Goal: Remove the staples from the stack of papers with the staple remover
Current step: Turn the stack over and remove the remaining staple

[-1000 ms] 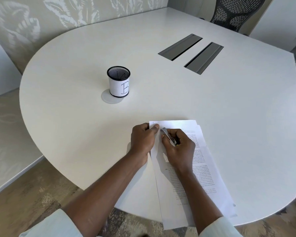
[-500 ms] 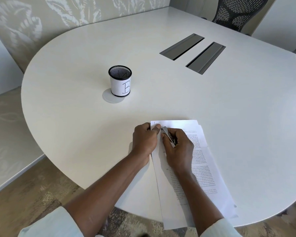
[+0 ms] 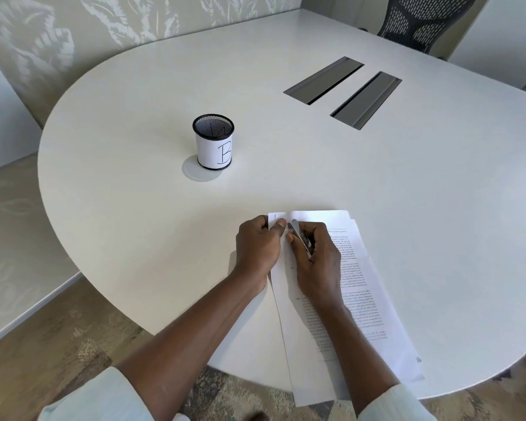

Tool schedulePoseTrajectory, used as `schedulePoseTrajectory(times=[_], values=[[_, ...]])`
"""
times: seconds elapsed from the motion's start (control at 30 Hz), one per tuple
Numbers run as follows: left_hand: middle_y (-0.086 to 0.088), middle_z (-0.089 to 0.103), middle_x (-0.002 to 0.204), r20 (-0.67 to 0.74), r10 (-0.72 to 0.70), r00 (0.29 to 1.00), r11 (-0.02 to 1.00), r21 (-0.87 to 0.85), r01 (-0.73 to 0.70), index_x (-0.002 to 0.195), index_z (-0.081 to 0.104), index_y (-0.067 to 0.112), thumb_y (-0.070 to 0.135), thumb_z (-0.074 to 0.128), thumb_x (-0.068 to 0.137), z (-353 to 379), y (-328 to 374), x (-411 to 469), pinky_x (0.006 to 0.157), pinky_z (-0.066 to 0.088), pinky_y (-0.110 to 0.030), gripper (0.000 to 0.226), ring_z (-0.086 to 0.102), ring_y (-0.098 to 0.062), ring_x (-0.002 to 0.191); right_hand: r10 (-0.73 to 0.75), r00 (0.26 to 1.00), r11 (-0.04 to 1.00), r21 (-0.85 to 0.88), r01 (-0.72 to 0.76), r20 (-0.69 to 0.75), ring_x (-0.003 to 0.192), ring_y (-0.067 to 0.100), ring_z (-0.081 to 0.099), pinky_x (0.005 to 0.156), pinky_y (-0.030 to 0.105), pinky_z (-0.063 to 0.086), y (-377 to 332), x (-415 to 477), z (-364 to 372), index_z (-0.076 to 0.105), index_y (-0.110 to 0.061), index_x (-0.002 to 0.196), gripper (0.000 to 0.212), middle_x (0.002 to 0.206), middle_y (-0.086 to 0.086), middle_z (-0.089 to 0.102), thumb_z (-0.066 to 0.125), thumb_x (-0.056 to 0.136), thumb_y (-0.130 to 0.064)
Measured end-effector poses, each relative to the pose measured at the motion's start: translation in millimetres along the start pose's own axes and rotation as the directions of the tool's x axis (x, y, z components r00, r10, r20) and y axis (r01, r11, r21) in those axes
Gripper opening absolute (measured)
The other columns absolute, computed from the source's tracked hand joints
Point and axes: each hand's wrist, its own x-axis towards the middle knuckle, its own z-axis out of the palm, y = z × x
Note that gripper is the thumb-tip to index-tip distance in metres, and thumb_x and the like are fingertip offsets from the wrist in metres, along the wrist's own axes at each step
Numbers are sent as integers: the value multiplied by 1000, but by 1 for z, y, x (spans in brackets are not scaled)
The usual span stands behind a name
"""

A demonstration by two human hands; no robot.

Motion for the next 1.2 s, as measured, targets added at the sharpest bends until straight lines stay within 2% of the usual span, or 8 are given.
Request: schedulePoseTrajectory(times=[0.3, 0.43, 0.57, 0.7, 0.83, 0.97, 1.07, 1.2], values=[[-9, 62, 85, -27, 15, 1000, 999, 33, -14, 104, 70, -11, 26, 69, 103, 1, 2, -1, 75, 42, -36, 37, 54, -22, 79, -14, 1000, 999, 33, 13, 15, 97, 13, 71, 80, 29, 55, 1, 0, -2, 67, -17, 120, 16, 110, -4, 76, 68, 108, -28], [-6, 43, 67, -79, 14, 997, 997, 71, -8, 76, 56, -7, 22, 69, 100, 3, 1, -2, 67, 32, -36, 40, 38, -23, 70, -39, 999, 996, 81, 37, 26, 97, 5, 71, 78, 17, 51, -2, -1, -3, 64, -26, 117, 13, 110, -7, 75, 67, 105, -29], [-6, 39, 66, -95, 35, 995, 994, 108, -25, 78, 53, -10, 21, 68, 101, 4, 2, -3, 66, 30, -38, 42, 35, -26, 69, -43, 999, 990, 135, 38, 30, 98, 4, 73, 77, 18, 53, -3, 0, -2, 61, -32, 115, 14, 108, -16, 75, 68, 103, -30], [-6, 37, 65, -99, 63, 993, 990, 131, -49, 69, 46, -1, 21, 68, 101, 4, -1, -2, 67, 29, -39, 45, 33, -26, 70, -34, 999, 984, 176, 32, 5, 85, -4, 68, 69, 6, 44, 0, 0, -3, 61, -30, 113, 14, 100, -29, 71, 71, 103, -27], [4, 33, 59, -107, 85, 991, 982, 178, -65, 62, 35, 18, 20, 68, 102, 5, 0, -2, 65, 27, -37, 52, 30, -24, 65, 53, 998, 963, 265, -43, -28, 75, 2, 63, 68, 14, 48, 2, 1, -2, 63, -22, 111, 13, 93, -18, 69, 71, 105, -31], [-8, 39, 69, -102, 84, 991, 985, 158, -67, 71, 46, 11, 22, 68, 103, 3, -3, 0, 66, 29, -39, 40, 34, -25, 70, 176, 984, 905, 400, -147, -37, 73, 11, 68, 68, 22, 53, 1, 2, -8, 67, -21, 111, 11, 93, 8, 74, 73, 105, -28], [-6, 44, 68, -97, 103, 990, 981, 172, -85, 73, 49, 2, 24, 68, 102, 0, -5, 0, 66, 31, -38, 42, 38, -25, 70, 227, 973, 857, 485, -175, -50, 67, 15, 67, 62, 23, 51, -2, 8, -19, 69, -19, 109, 10, 80, 7, 73, 76, 104, -25], [-6, 48, 69, -87, 113, 990, 980, 175, -97, 79, 54, -6, 24, 68, 103, 0, -7, -1, 67, 33, -37, 41, 40, -24, 70, 230, 965, 875, 461, -151, -122, 66, 14, 68, 60, 21, 54, -4, 21, -47, 73, -25, 105, 8, 85, 7, 73, 79, 100, -23]])
